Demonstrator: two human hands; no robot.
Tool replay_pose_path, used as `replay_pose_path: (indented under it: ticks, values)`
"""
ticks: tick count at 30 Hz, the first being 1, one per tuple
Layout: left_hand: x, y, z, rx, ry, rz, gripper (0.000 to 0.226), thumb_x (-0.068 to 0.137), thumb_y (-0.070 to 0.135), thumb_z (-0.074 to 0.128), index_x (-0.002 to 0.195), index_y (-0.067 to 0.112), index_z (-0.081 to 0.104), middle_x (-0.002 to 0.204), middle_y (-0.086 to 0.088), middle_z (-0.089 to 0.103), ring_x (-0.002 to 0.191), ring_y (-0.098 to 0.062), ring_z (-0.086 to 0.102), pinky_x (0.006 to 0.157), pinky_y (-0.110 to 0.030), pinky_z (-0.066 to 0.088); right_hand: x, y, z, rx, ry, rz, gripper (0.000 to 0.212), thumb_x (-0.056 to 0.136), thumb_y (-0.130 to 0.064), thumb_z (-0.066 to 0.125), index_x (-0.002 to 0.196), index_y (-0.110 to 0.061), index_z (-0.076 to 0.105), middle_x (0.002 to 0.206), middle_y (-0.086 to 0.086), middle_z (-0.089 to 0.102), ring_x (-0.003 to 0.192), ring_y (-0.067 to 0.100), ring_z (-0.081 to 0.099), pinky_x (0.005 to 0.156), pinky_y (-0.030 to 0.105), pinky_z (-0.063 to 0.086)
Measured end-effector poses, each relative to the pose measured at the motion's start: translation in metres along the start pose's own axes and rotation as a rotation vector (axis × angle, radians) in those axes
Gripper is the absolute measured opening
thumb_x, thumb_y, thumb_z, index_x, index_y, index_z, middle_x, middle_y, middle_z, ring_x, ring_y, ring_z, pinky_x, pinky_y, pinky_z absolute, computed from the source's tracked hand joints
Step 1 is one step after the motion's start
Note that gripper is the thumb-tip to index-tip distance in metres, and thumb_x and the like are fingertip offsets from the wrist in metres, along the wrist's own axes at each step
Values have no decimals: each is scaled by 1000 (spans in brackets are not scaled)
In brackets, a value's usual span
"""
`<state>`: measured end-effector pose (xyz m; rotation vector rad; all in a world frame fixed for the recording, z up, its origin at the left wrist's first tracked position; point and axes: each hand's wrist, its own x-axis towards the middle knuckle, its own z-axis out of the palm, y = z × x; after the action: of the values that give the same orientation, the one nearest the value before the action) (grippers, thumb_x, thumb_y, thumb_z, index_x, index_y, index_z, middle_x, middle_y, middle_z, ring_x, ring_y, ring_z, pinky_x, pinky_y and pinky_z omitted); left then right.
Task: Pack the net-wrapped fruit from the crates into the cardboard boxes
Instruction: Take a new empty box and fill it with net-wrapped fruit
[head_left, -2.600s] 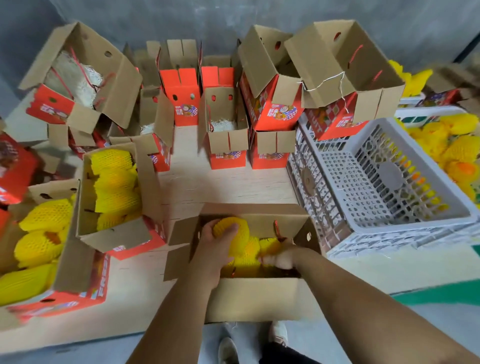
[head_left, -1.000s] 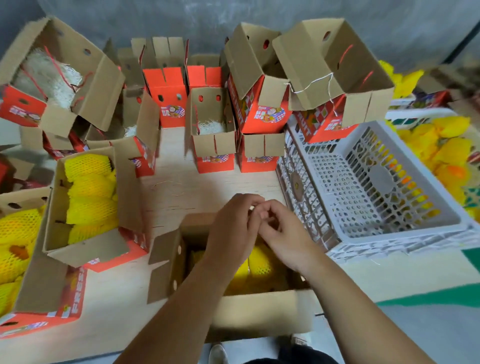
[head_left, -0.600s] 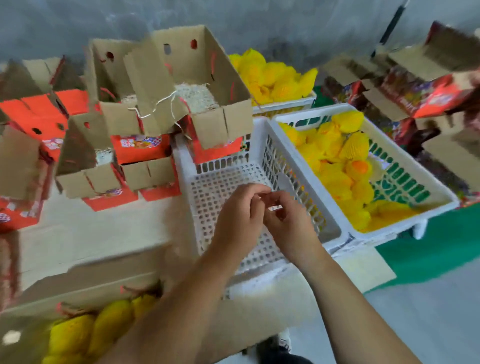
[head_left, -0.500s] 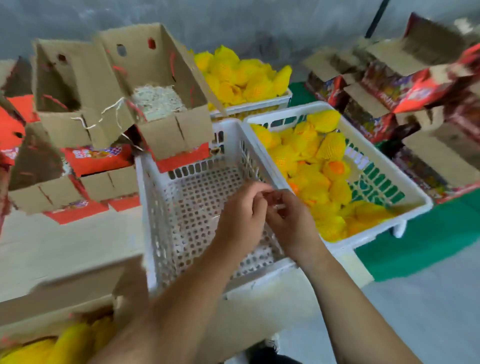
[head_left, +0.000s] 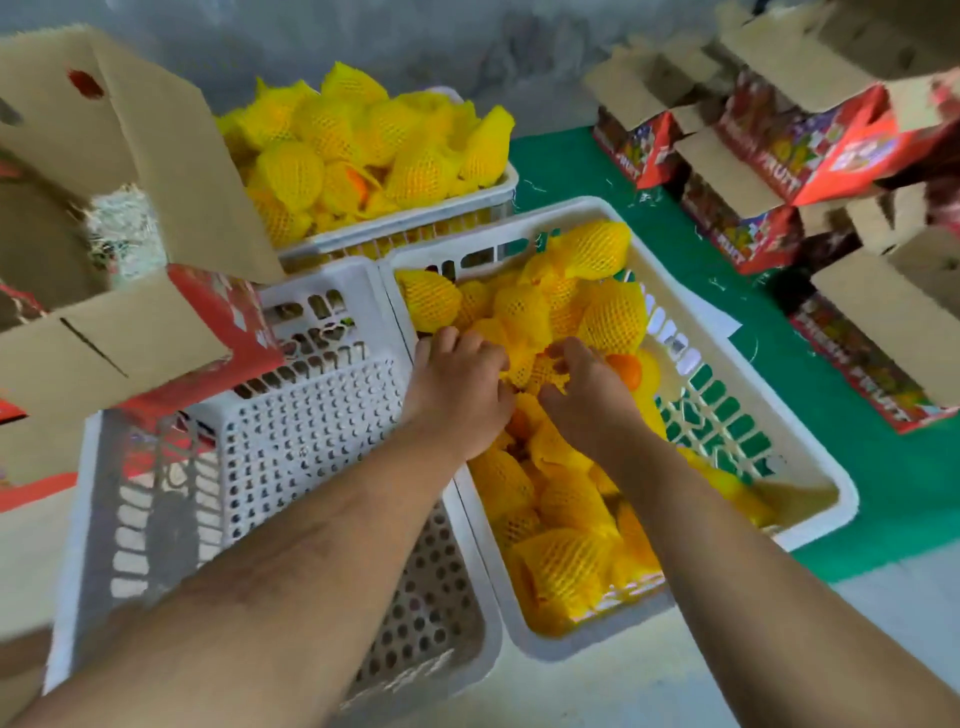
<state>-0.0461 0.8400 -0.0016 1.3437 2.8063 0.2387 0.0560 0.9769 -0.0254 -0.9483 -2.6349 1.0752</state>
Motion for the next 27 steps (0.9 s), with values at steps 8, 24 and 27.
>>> replay_pose_path:
  ticks: [8, 24, 27]
  values:
    - [18, -10, 14, 59, 60, -153, 40, 94, 42, 52, 131, 29, 59, 121, 3, 63, 121, -24, 47, 109, -40, 31, 64, 2, 49, -382, -100, -108, 97, 87, -14, 65, 155, -49, 5, 166, -10, -13, 146, 40, 25, 105, 48, 45]
    - [19, -10, 12, 123, -28, -157, 51, 94, 53, 42, 137, 29, 54, 121, 3, 63, 121, -25, 43, 107, -43, 27, 75, 11, 36, -93, 18, 111, 78, 83, -27, 77, 139, -28, 23, 131, 10, 43, 121, 41, 42, 97, 54, 47]
    - [18, -9, 9, 133, -43, -143, 73, 92, 72, 37, 150, 27, 43, 124, 3, 65, 122, -26, 47, 107, -44, 29, 75, 9, 6, 377, 20, 79, 77, 76, -30, 83, 125, -42, 26, 103, 6, 54, 84, 21, 63, 54, 34, 54]
